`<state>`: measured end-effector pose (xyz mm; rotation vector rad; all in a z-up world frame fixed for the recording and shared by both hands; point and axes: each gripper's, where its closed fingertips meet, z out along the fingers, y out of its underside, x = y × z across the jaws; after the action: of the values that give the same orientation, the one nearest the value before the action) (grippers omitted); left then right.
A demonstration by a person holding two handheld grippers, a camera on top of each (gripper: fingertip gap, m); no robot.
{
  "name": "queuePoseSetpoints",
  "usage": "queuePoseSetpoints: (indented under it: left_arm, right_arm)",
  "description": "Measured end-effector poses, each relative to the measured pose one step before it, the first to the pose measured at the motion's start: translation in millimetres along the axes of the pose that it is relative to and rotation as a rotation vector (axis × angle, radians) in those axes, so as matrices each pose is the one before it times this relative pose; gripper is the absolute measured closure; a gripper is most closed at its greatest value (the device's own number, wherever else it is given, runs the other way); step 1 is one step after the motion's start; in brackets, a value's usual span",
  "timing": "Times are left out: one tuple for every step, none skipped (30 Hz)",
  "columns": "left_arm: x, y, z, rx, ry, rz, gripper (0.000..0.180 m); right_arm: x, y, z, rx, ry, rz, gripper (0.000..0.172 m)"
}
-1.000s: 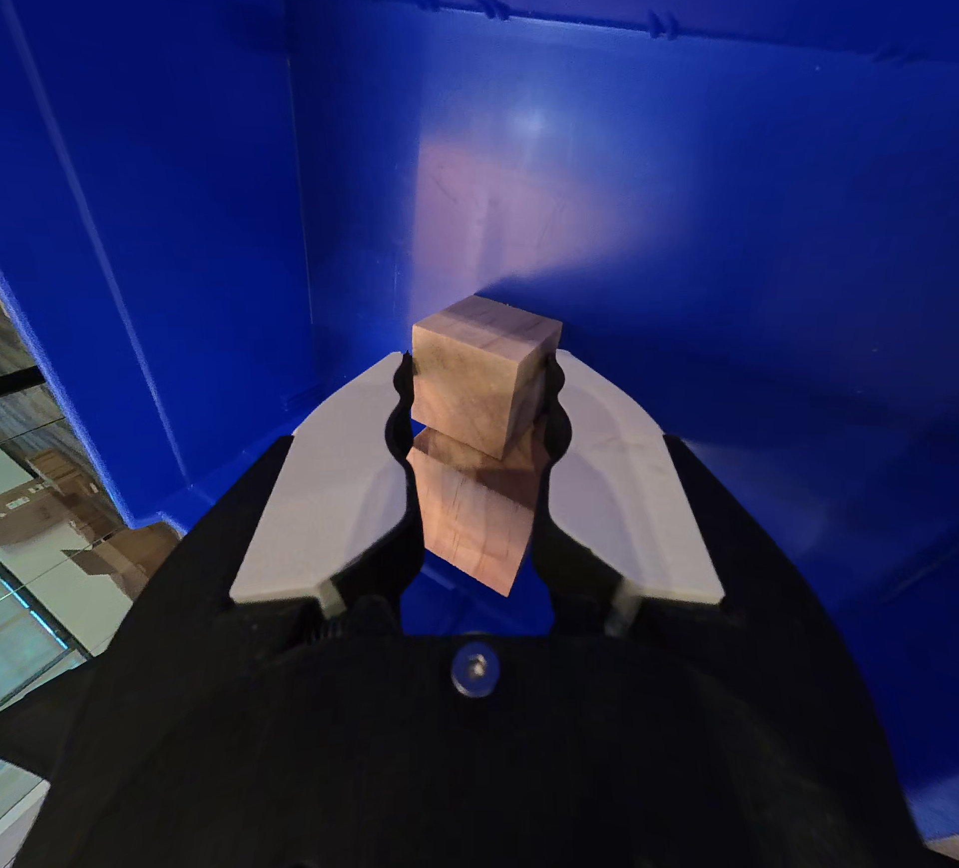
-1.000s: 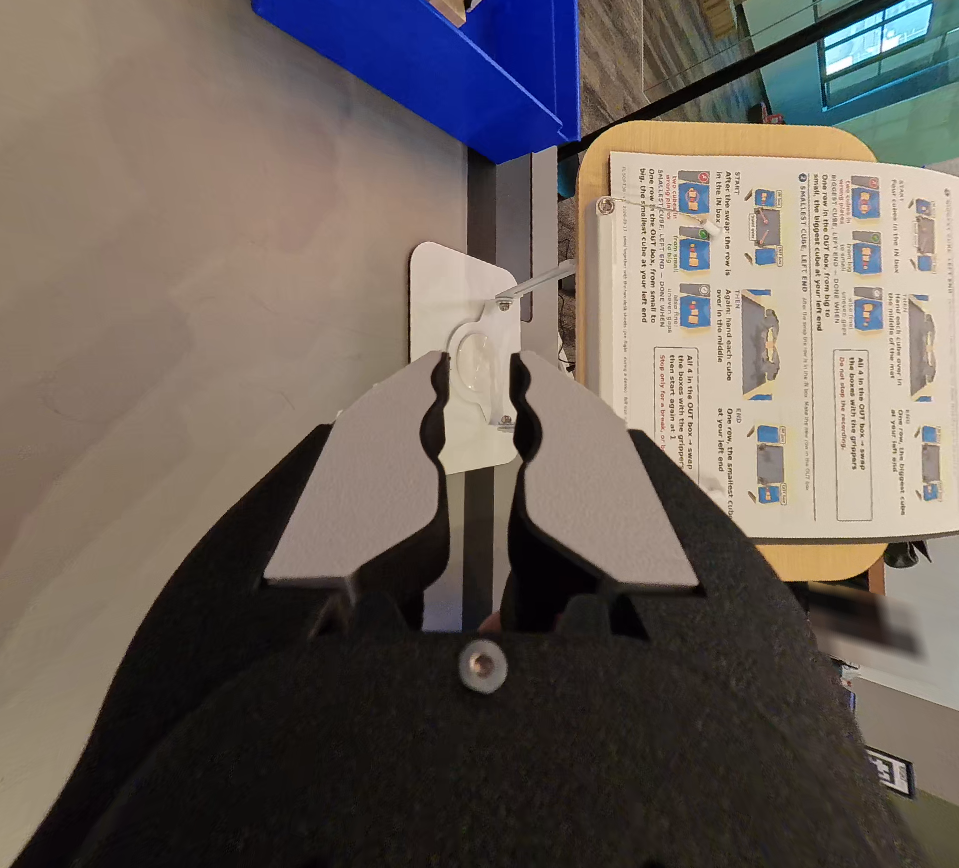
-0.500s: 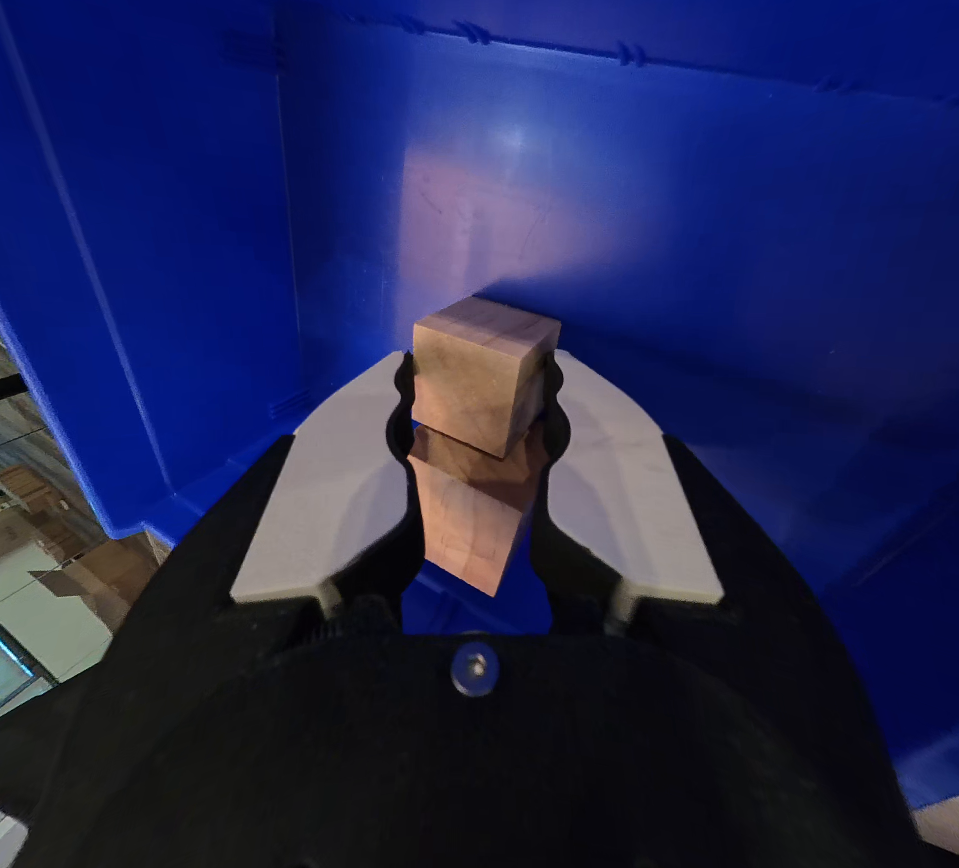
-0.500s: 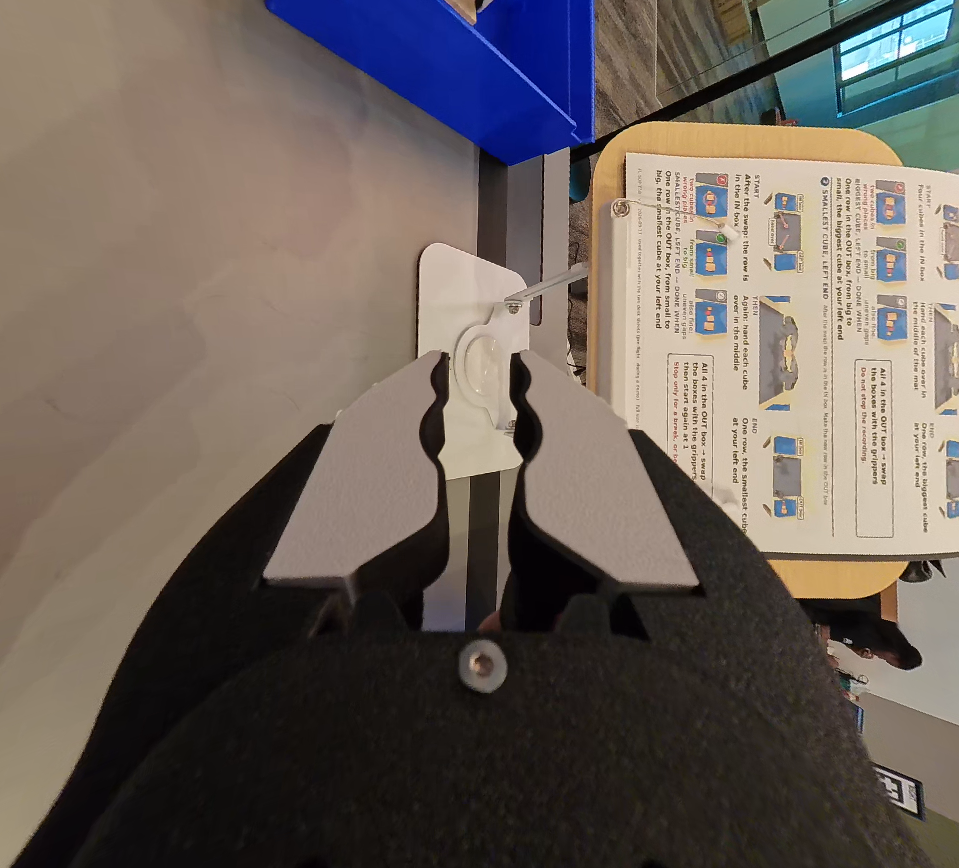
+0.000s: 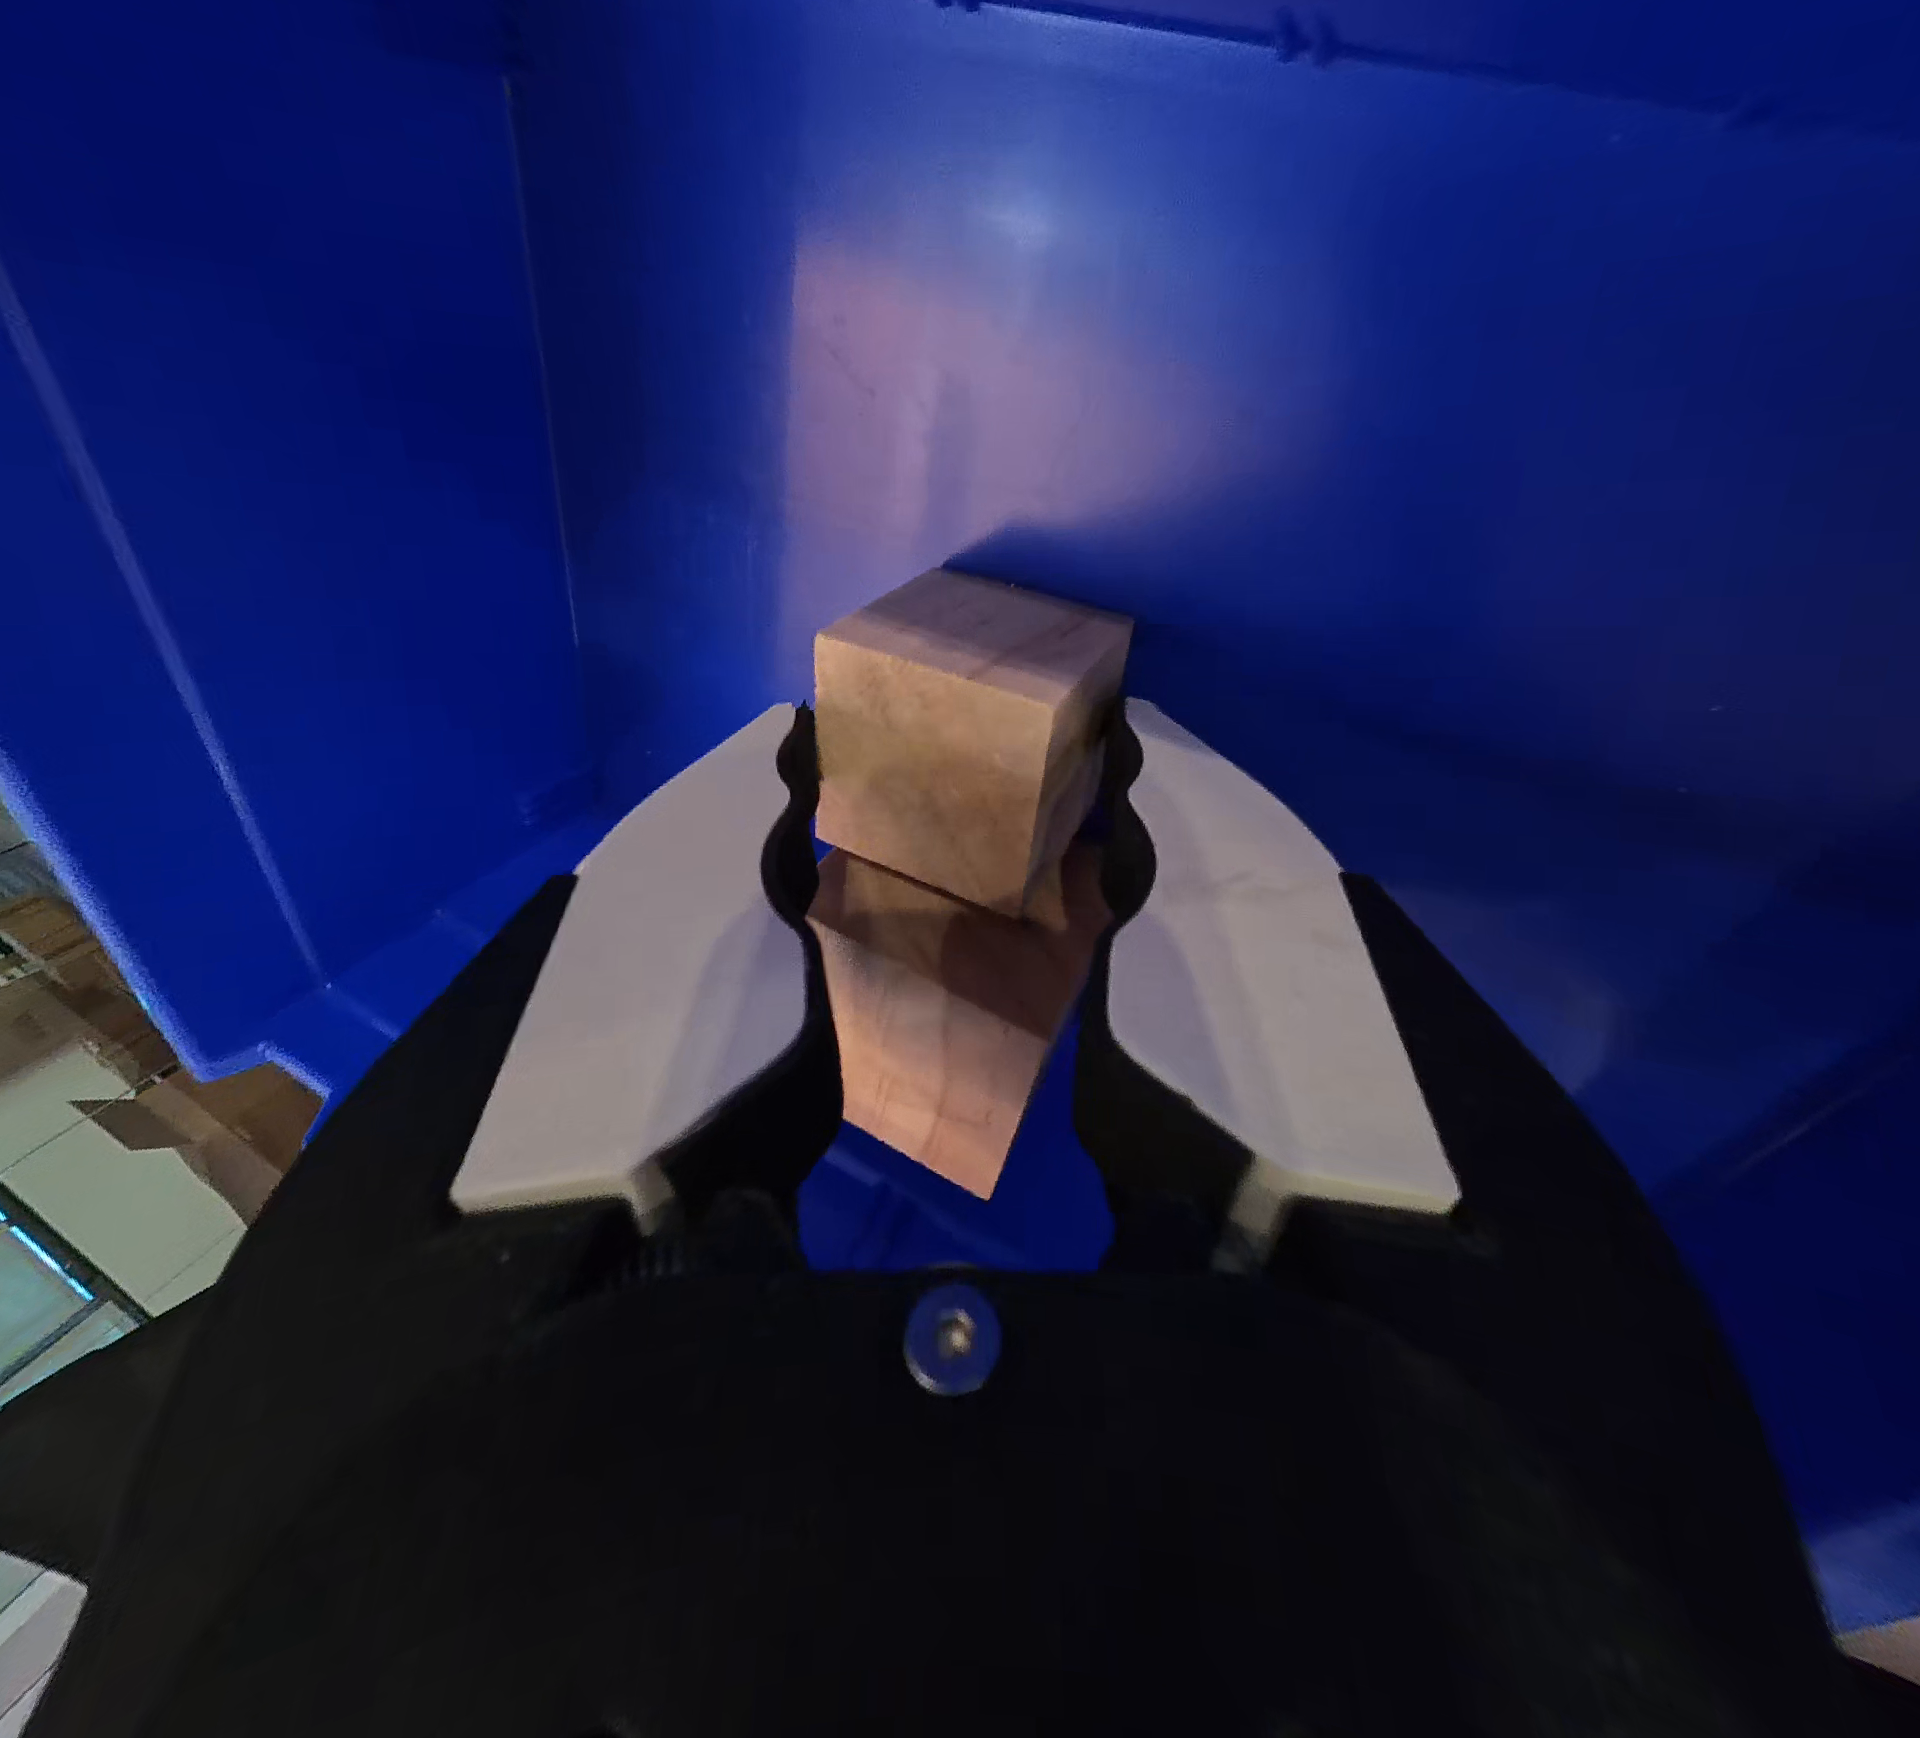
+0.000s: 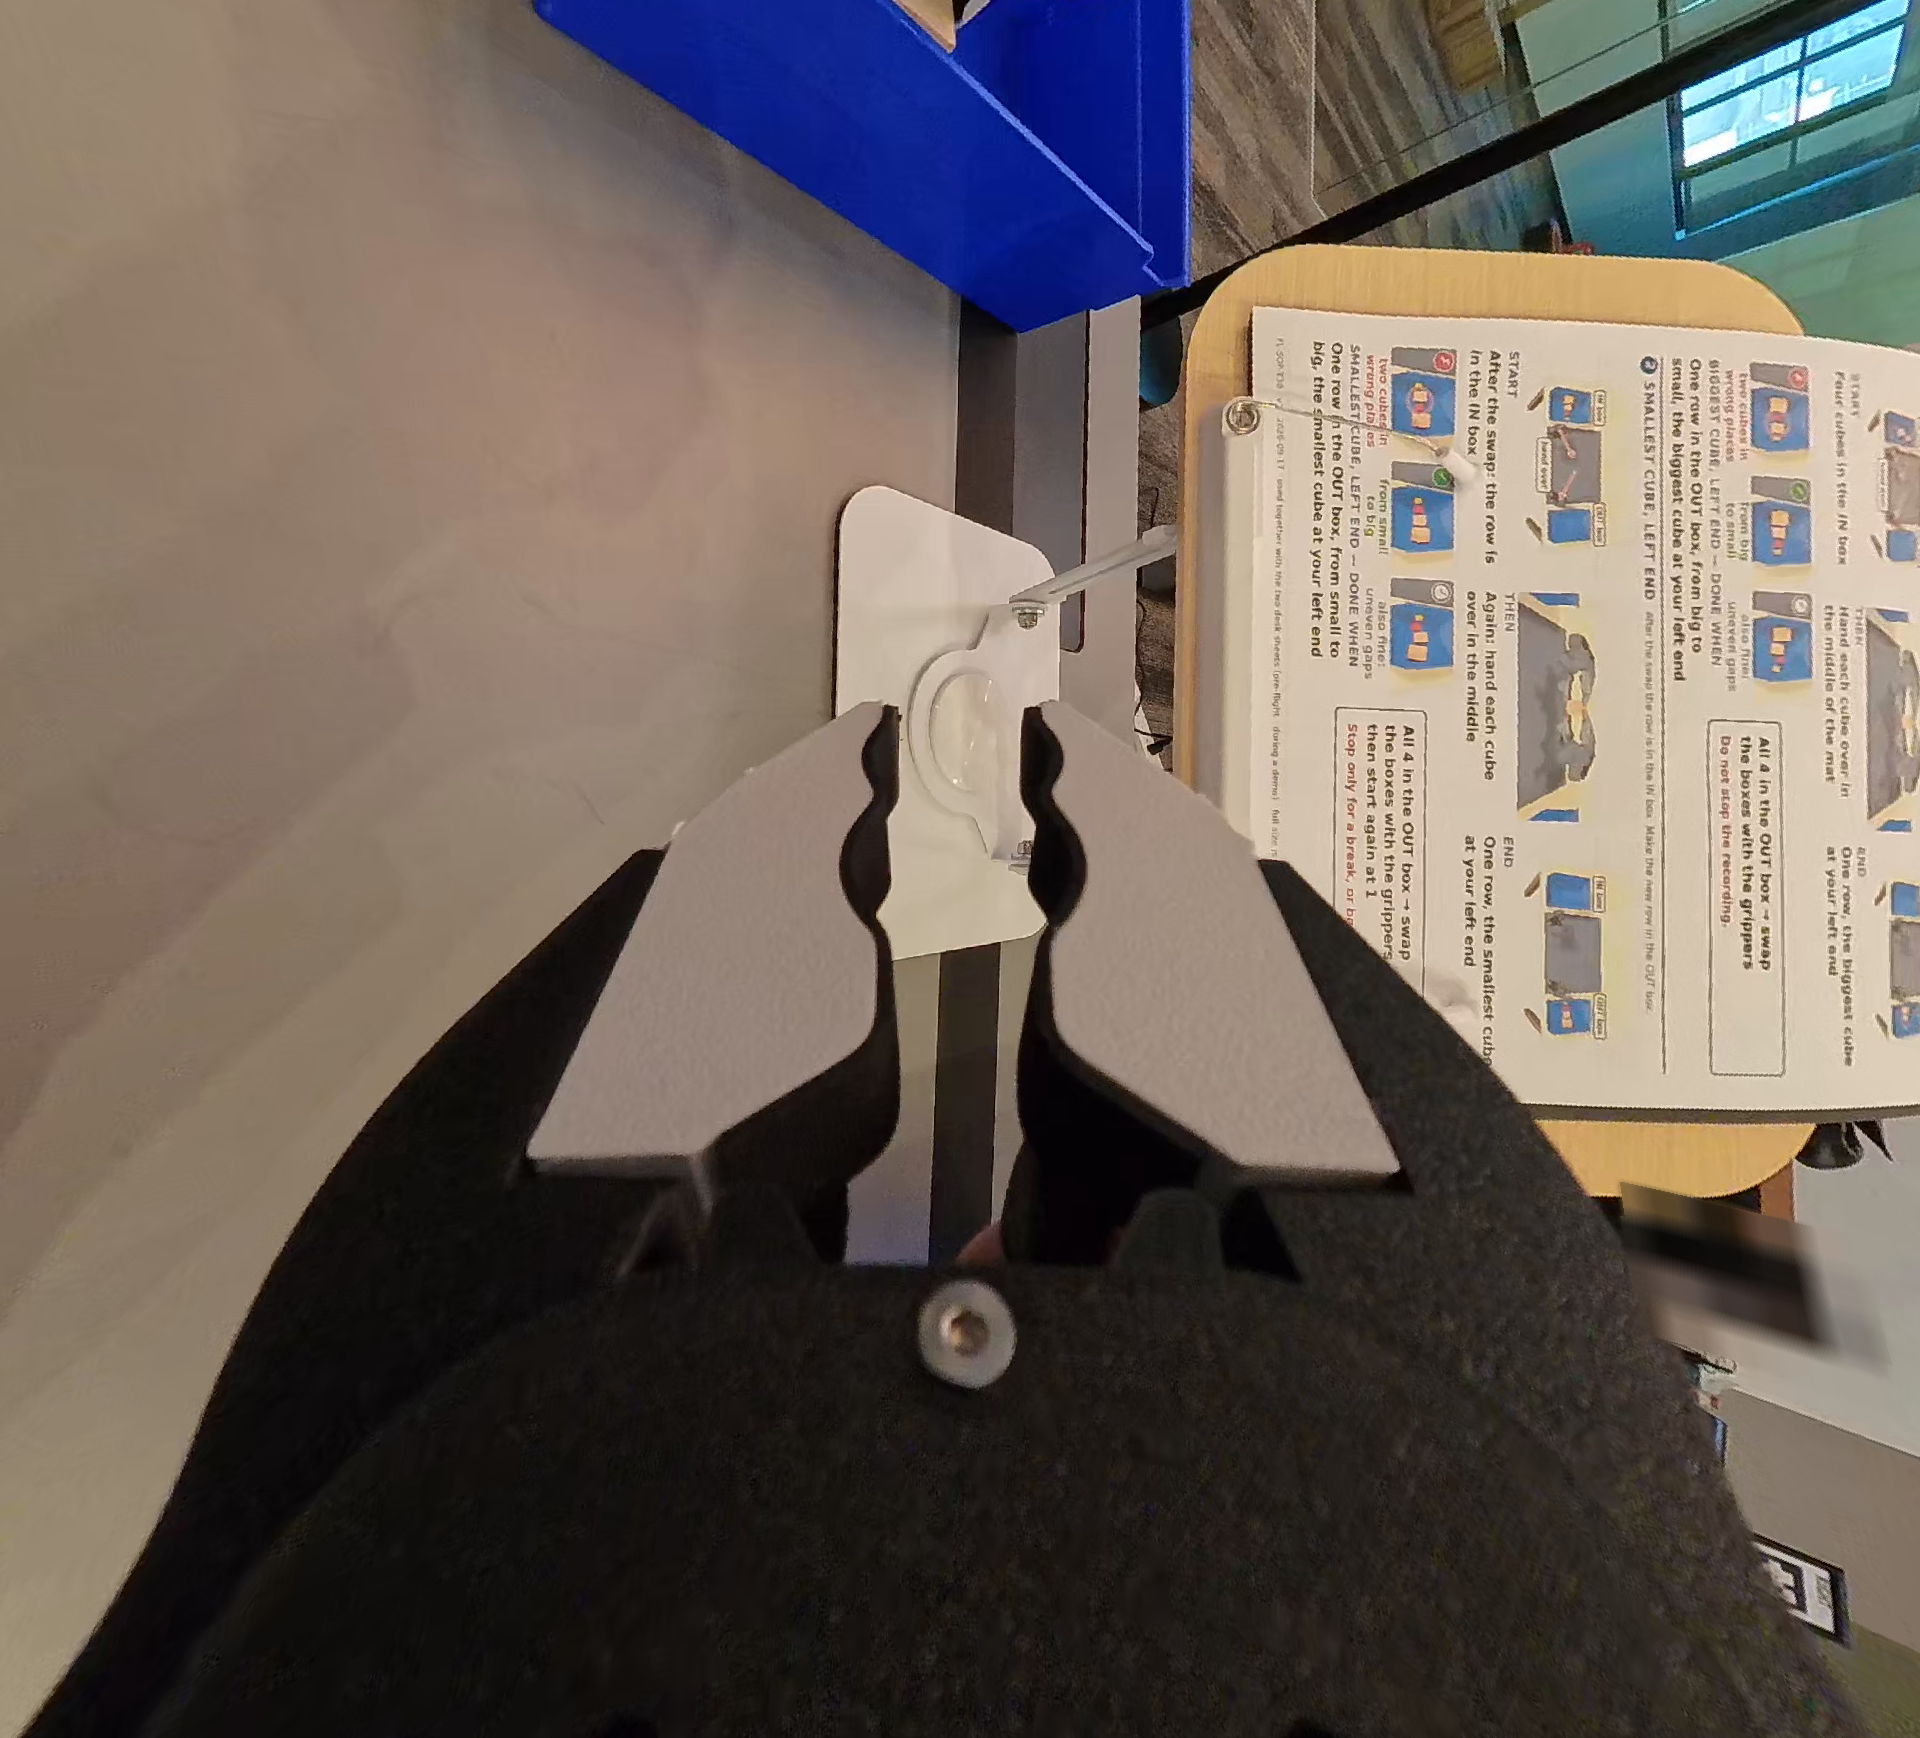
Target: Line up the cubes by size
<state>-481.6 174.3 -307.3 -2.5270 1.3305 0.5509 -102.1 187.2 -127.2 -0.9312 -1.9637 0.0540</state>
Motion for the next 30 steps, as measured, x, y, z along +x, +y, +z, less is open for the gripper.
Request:
queuePoseSetpoints:
  left_arm:
    - [-1.23, -1.15, -1.58, 0.008, -0.0087, 0.0025, 0.128]
    - [-1.96, -0.97, -2.8, 0.0087, -0.0107, -0.0033, 0.128]
    - [-3.07, -0.96, -4.02, 0.0083, -0.0159, -0.0048, 0.129]
    - [-3.64, -1.2, -5.06, 0.0117, -0.02, -0.0047, 0.129]
    - [-3.93, -1.44, -5.85, 0.0149, -0.0198, -0.0079, 0.129]
    - [-3.75, -2.9, -7.08, 0.0258, -0.0185, -0.0094, 0.129]
    - [-4.69, -4.51, -8.39, 0.0348, -0.0239, -0.0093, 0.129]
    - [-5.39, -5.4, -9.76, 0.0356, -0.0258, -0.012, 0.13]
    - [-5.31, -7.45, -10.68, 0.0413, -0.027, -0.0097, 0.13]
    - [-5.83, -10.07, -11.66, 0.0513, -0.032, -0.0049, 0.13]
    - [-5.59, -13.16, -12.2, 0.061, -0.0285, -0.0096, 0.13]
    - [-3.73, -16.55, -11.84, 0.0718, -0.0201, -0.0089, 0.13]
    - [-2.06, -18.71, -10.98, 0.0723, -0.0175, 0.0024, 0.13]
    - [-0.75, -20.56, -9.54, 0.0709, -0.0175, 0.0122, 0.13]
    - [0.73, -22.71, -8.18, 0.0756, -0.0117, 0.0114, 0.13]
    - [2.46, -24.31, -6.37, 0.0787, -0.0055, 0.012, 0.13]
    - [3.01, -25.16, -4.41, 0.0801, -0.0065, 0.0154, 0.13]
    - [4.1, -25.09, -2.11, 0.0808, -0.0021, 0.0134, 0.13]
    - [4.64, -24.32, -0.19, 0.0792, -0.0021, 0.0141, 0.131]
    - [4.34, -23.31, 1.27, 0.0785, -0.0066, 0.0111, 0.131]
    - [4.82, -21.01, 2.18, 0.0716, -0.0031, 0.0066, 0.131]
    - [5.87, -18.6, 3.14, 0.0647, 0.0043, -0.0004, 0.131]
    - [4.88, -15.26, 4.18, 0.0534, 0.0007, -0.0072, 0.131]
    - [3.92, -11.94, 4.49, 0.0414, -0.0044, -0.007, 0.131]
    - [5.01, -10.02, 4.47, 0.0391, 0.0044, -0.0101, 0.131]
    - [5.18, -8.29, 3.97, 0.0327, 0.006, -0.0045, 0.131]
    - [3.67, -7.87, 3.18, 0.0345, -0.0036, 0.0, 0.131]
    - [3.13, -7.0, 2.72, 0.0315, 0.0009, -0.0103, 0.131]
    - [2.14, -4.95, 2.12, 0.0207, -0.0038, -0.0049, 0.131]
    - [1.5, -3.34, 1.65, 0.014, -0.0039, -0.0044, 0.131]
  right_arm:
    - [0.15, 0.17, 0.43, 0.0006, 0.0002, 0.0006, 0.15]
    - [-0.05, 0.07, 0.37, 0.0012, -0.0008, 0.0003, 0.15]
    - [-0.05, 0.12, 0.54, 0.0013, -0.0008, 0.0004, 0.15]
    - [0.46, -0.24, 0.42, 0.0038, 0.0027, 0.0001, 0.15]
    - [0.54, -0.48, 0.34, 0.006, 0.0017, 0.0026, 0.15]
    - [0.68, -0.85, 0.36, 0.0086, 0.0013, 0.0058, 0.149]
    - [1.06, -1.34, 0.53, 0.0123, 0.0033, 0.0072, 0.148]
    - [1.59, -1.87, 0.51, 0.0147, 0.0066, 0.0079, 0.147]
    - [1.3, -1.86, 0.45, 0.0138, 0.0054, 0.0071, 0.146]
    - [1.74, -2.3, 0.48, 0.0154, 0.0094, 0.0056, 0.144]
    - [2.44, -3.29, 0.28, 0.0205, 0.0152, 0.0059, 0.143]
    - [2.05, -3.75, 0.6, 0.0228, 0.0113, 0.0123, 0.143]
    - [1.57, -4.24, 0.94, 0.024, 0.0077, 0.0177, 0.142]
    - [1.86, -4.83, 1.04, 0.0267, 0.012, 0.0144, 0.142]
    - [2.34, -4.79, 1.34, 0.0259, 0.0182, 0.0114, 0.14]
    - [1.97, -4.03, 1.38, 0.0221, 0.0155, 0.0124, 0.139]
    - [1.46, -3.92, 1.48, 0.022, 0.012, 0.013, 0.138]
    - [1.77, -4.12, 1.26, 0.0257, 0.0162, 0.0123, 0.137]
    - [2.3, -4.54, 1.01, 0.0286, 0.0192, 0.015, 0.136]
    - [1.38, -4.72, 0.81, 0.0316, 0.0127, 0.0166, 0.136]
    - [0.98, -5.04, 0.3, 0.0343, 0.0088, 0.0206, 0.135]
    - [1.03, -5.06, 0.12, 0.0342, 0.008, 0.0247, 0.135]
    - [1.65, -4.73, -0.03, 0.0333, 0.011, 0.0233, 0.134]
    - [1.57, -3.98, -0.06, 0.0284, 0.0094, 0.0218, 0.134]
    - [1.06, -3.47, -0.24, 0.0249, 0.005, 0.0191, 0.134]
    - [0.42, -2.84, -0.33, 0.0224, 0.001, 0.0143, 0.133]
    - [-0.34, -2.5, -0.21, 0.0209, -0.0042, 0.0127, 0.131]
    - [-1.17, -2.6, -0.44, 0.0231, -0.0096, 0.0086, 0.131]
    - [-1.51, -2.81, -0.59, 0.0255, -0.0093, 0.0019, 0.131]
    - [-0.42, -2.49, -0.46, 0.0217, -0.0011, 0.0021, 0.131]
